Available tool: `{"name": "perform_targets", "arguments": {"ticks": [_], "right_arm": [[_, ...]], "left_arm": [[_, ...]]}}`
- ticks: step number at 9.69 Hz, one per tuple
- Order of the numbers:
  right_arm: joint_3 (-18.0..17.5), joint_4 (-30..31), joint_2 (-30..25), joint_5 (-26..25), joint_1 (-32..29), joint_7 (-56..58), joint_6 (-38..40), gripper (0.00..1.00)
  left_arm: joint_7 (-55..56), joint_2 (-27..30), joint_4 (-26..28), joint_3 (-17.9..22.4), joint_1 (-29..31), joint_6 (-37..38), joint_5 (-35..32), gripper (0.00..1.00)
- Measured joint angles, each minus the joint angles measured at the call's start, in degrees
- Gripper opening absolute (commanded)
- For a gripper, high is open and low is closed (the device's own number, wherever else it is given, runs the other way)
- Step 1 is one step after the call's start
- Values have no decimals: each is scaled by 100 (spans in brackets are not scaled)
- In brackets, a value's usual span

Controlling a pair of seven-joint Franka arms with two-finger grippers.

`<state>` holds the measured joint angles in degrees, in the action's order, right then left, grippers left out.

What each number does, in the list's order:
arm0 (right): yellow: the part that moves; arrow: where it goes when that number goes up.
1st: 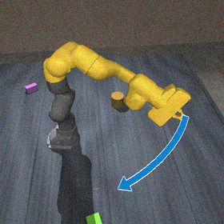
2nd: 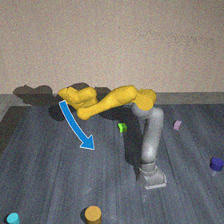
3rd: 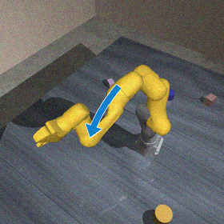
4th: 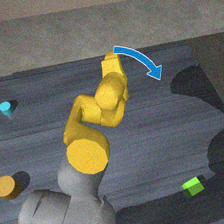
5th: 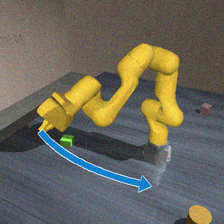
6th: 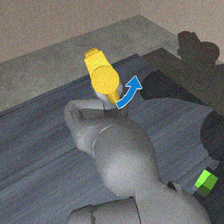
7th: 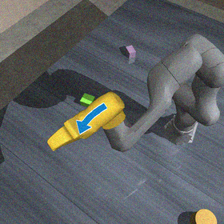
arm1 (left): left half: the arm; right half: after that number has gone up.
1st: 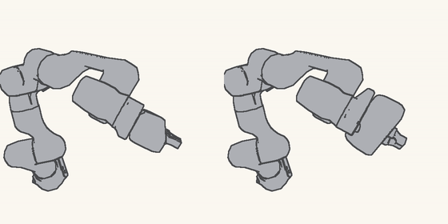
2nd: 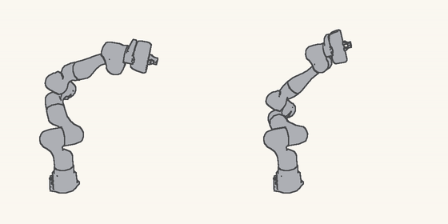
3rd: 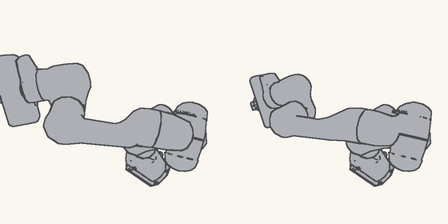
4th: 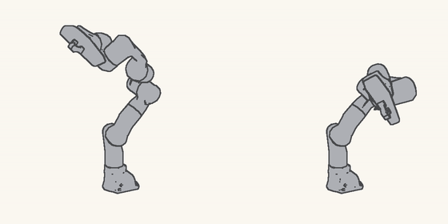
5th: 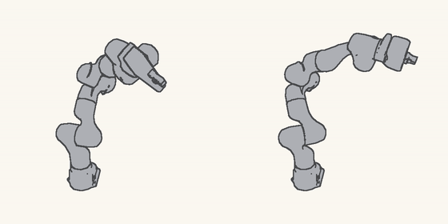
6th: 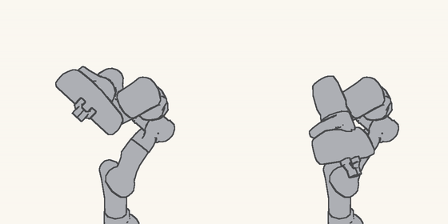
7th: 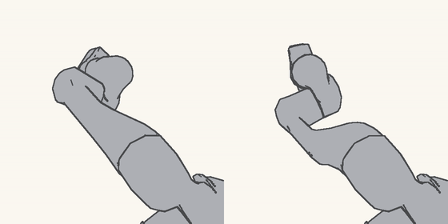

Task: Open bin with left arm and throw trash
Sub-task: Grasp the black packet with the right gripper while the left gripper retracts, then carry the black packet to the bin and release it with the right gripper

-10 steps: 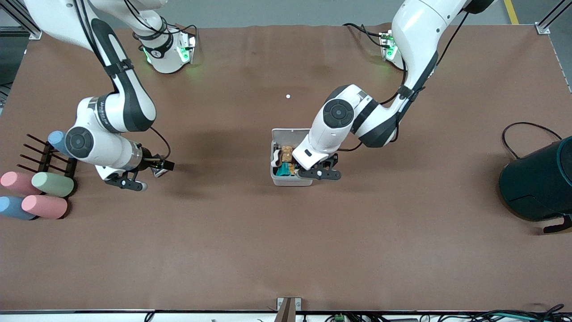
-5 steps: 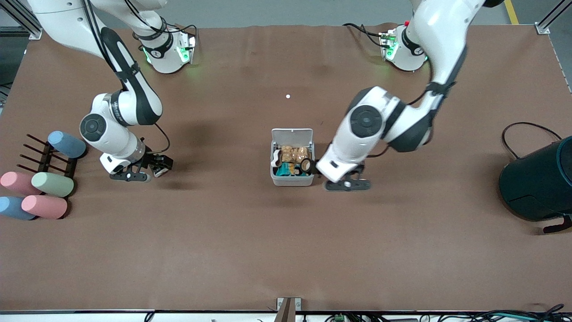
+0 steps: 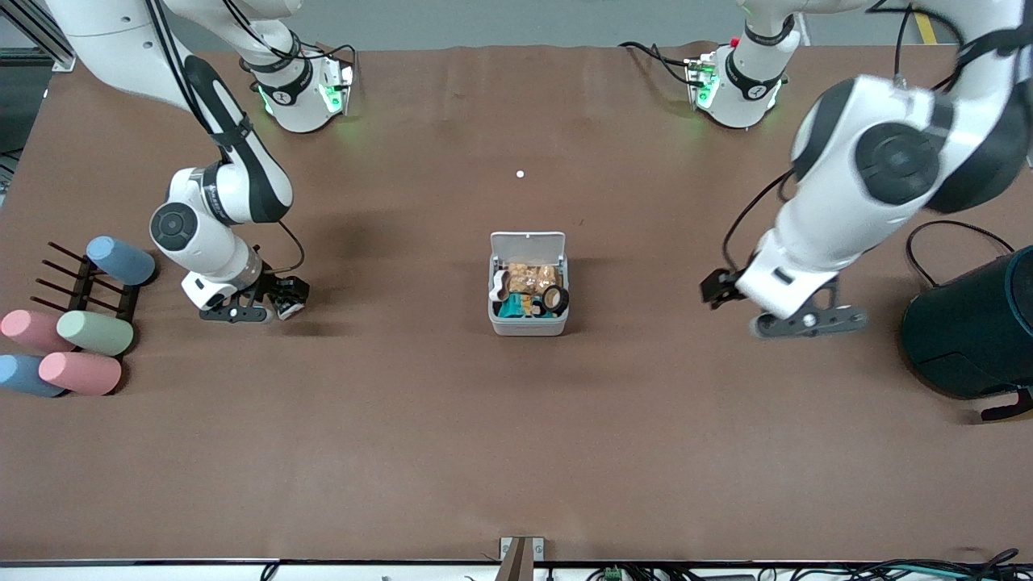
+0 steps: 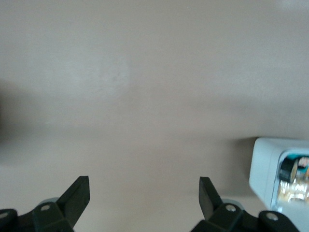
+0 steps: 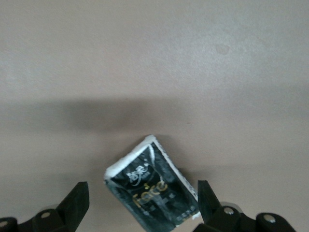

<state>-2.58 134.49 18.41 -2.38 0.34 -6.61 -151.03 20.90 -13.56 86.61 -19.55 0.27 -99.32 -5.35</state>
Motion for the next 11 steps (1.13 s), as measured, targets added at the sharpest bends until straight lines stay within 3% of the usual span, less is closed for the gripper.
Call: {"name": "perform_targets", "arguments": {"ticks": [1,2,3,4,6,8,10,11], "right_arm": [[-1,16,75,-7,-33,8,-1,87],[-2,22,156,-10,-68,18,-11,27],[-2,25,235,-11,-88,20,-16,1],[-2,24,283,-11,-95,20,-23,0],[-24,7,232,-4,-96,-57,-7,0],[-111,-124,225,11,-87,-890,31,0],[-582,-524,217,81,63,-2545,151,0],[-881,-915,207,103,199,-3549,574,0]], "left_arm": [[-506,330,-10,137,139,314,148,100],[-1056,697,-13,654,-28,667,261,100],[-1544,1010,-10,1338,-371,988,317,100],[-1836,1220,9,1678,-495,1143,328,100],[-1877,1345,59,1769,-493,1169,331,100],[-1847,1359,63,1767,-476,1359,331,100],[-1831,1361,65,1768,-452,1422,331,100],[-1829,1362,67,1768,-451,1422,331,100]]}}
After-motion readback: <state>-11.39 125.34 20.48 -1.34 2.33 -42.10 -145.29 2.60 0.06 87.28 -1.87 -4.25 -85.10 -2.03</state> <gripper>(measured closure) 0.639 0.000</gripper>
